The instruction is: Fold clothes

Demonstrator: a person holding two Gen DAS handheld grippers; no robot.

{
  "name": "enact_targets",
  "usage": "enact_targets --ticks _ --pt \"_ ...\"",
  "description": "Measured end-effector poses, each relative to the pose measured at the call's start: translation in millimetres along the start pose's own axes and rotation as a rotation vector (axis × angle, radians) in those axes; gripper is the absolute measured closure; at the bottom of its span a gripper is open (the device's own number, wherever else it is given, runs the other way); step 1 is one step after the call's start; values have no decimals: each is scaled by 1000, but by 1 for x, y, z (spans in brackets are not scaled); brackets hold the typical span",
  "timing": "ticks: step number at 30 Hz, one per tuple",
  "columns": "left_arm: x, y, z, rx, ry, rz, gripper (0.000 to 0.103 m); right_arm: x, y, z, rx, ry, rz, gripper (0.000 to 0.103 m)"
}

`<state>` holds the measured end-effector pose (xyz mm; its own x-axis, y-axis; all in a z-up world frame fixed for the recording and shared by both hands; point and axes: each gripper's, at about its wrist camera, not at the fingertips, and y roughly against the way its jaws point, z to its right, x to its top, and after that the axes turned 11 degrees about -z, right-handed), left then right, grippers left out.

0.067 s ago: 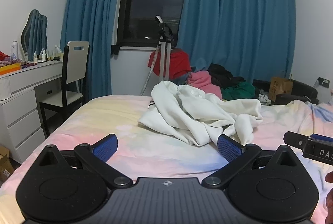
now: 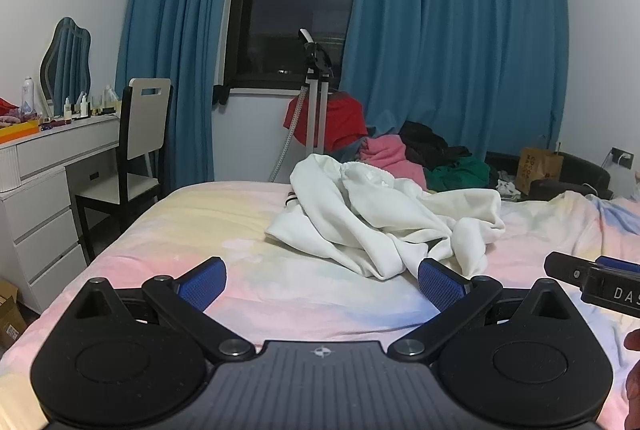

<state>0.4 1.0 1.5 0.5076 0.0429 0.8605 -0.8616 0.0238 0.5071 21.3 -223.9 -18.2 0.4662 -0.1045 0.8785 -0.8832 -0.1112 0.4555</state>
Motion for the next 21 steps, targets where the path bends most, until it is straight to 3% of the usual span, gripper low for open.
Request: enact_targets --ticks 14,21 --pt "-6 -17 11 7 1 2 0 -4 0 -4 7 13 8 16" --pt "-6 -13 6 -34 39 14 0 -2 -1 -3 9 9 4 16"
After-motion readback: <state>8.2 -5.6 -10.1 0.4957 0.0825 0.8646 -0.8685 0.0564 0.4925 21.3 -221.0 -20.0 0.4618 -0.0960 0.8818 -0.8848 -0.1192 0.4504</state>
